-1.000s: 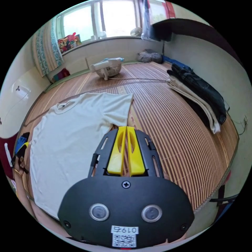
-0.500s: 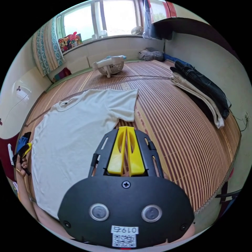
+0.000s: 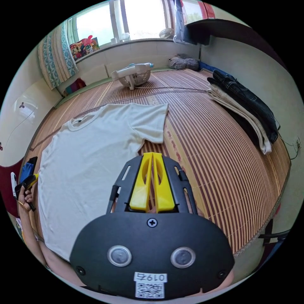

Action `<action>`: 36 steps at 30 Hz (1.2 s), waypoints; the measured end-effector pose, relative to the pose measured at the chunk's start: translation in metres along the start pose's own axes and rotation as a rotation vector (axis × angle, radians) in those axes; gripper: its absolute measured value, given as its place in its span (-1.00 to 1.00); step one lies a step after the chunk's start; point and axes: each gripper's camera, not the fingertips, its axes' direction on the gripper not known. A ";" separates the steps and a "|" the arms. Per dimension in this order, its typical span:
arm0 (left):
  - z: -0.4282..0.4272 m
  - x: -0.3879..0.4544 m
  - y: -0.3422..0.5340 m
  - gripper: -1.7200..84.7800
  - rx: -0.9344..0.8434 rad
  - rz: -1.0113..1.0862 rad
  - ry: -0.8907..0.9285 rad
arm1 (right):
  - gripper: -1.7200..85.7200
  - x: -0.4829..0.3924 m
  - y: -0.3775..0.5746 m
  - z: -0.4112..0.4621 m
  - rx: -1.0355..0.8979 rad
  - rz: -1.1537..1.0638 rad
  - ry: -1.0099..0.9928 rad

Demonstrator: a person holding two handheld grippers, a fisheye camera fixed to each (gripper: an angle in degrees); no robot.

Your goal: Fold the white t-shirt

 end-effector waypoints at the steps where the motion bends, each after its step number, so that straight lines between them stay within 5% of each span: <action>1: 0.003 -0.002 -0.001 -0.93 -0.003 -0.011 0.008 | -0.98 -0.002 0.000 0.001 -0.009 -0.015 0.007; 13: 0.013 0.012 -0.008 -0.94 0.000 0.086 -0.169 | -0.98 0.001 0.012 -0.019 -0.005 -0.104 0.029; 20: 0.019 0.019 -0.010 -0.94 0.021 0.114 -0.131 | -0.93 0.006 0.005 -0.038 0.024 -0.176 -0.229; 23: 0.030 0.017 -0.013 -0.94 -0.004 0.103 -0.110 | -0.81 0.000 -0.008 -0.038 0.031 -0.203 -0.135; 31: 0.044 0.007 -0.017 -0.94 -0.047 0.061 -0.014 | -0.84 0.071 -0.097 -0.026 0.096 0.104 -0.167; 36: 0.050 0.007 -0.018 -0.94 -0.042 0.056 -0.013 | -0.81 0.104 -0.174 0.017 -0.044 0.129 -0.112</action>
